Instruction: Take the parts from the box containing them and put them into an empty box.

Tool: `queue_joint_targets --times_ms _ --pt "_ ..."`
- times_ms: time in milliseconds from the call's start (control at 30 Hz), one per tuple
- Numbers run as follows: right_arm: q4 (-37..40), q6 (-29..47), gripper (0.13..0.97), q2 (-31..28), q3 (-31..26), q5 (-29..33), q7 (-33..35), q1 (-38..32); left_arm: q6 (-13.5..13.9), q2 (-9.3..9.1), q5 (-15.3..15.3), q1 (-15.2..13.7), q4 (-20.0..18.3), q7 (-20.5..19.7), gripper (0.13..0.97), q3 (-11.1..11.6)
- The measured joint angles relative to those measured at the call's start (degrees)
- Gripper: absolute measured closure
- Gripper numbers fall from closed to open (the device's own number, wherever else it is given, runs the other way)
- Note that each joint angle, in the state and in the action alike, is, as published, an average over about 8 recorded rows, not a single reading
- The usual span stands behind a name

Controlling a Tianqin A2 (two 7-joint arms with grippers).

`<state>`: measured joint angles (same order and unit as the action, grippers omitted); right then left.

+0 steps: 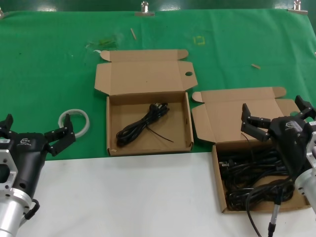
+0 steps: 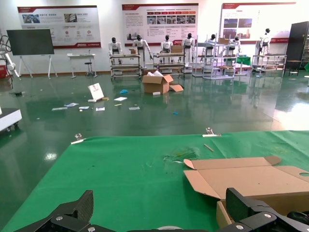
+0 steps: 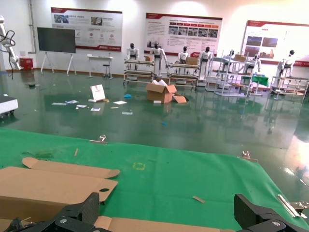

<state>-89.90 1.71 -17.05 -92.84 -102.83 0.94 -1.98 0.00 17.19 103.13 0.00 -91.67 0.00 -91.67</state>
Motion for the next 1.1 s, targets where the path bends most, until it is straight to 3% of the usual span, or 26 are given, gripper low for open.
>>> queue_joint_targets --times_ms 1100 --pt "0.0 0.0 0.129 0.0 0.0 0.0 0.0 0.0 0.0 0.0 0.0 0.0 0.0 0.0 0.132 0.0"
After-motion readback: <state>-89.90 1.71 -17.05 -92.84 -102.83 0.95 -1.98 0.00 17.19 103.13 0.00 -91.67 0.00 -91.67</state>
